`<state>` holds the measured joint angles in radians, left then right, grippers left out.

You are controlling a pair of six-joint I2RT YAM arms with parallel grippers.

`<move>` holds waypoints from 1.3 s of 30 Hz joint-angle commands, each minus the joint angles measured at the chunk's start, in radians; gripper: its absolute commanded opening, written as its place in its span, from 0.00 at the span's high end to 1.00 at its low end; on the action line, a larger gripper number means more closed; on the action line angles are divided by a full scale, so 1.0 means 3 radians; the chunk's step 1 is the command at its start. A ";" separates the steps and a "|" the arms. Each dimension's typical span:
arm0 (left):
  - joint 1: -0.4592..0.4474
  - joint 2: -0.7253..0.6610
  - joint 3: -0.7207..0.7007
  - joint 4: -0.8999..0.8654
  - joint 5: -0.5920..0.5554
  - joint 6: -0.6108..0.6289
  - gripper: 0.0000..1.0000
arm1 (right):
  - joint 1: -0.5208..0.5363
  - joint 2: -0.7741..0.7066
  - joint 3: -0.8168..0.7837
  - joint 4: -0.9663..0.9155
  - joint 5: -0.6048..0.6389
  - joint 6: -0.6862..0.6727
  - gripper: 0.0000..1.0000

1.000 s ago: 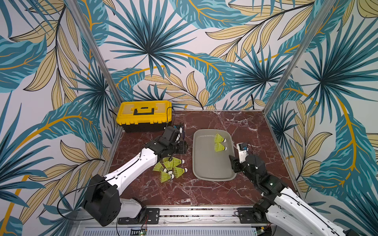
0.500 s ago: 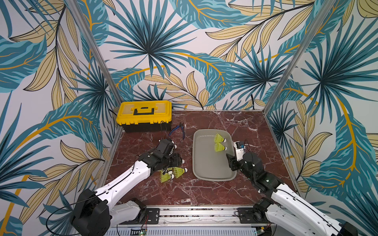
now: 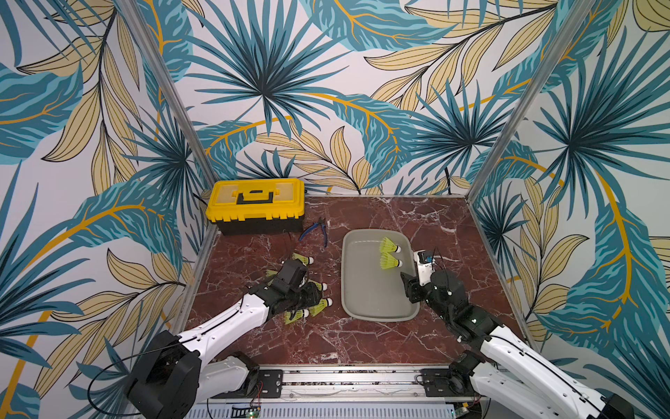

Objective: Put the shuttlecocks into the storage box
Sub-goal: Pick up the shuttlecock at the center of the board, then place the shuttlecock in the storage box.

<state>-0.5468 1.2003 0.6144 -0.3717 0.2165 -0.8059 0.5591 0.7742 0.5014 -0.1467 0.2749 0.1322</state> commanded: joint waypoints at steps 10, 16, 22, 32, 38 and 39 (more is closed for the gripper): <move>-0.0001 0.0090 -0.0072 0.0216 -0.0006 -0.0094 0.82 | 0.0012 -0.0048 0.0052 0.0003 -0.0047 0.0060 0.44; -0.0001 0.0029 -0.0022 0.0305 0.0114 -0.0121 0.95 | 0.0012 -0.0039 0.0057 0.0006 -0.0072 0.0052 0.44; -0.0002 -0.0067 0.0132 0.0497 0.0262 -0.0101 1.00 | 0.0015 0.0028 0.0033 0.0124 -0.0313 -0.0039 0.44; -0.0003 -0.0044 0.0447 0.0869 0.0557 -0.0037 1.00 | 0.0013 0.0435 0.0001 0.0594 -0.1018 -0.0299 0.44; -0.0003 0.0075 0.0631 0.0995 0.0825 0.0070 1.00 | 0.0014 0.0686 -0.0003 0.0933 -0.1371 -0.0454 0.43; -0.0003 0.0101 0.0657 0.1016 0.0873 0.0076 1.00 | 0.0014 0.0731 0.0013 0.0954 -0.1413 -0.0476 0.43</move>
<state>-0.5468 1.2095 0.7574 -0.1154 0.4126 -0.8143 0.5591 0.9668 0.5030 0.0666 -0.0696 0.0322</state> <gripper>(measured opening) 0.043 0.565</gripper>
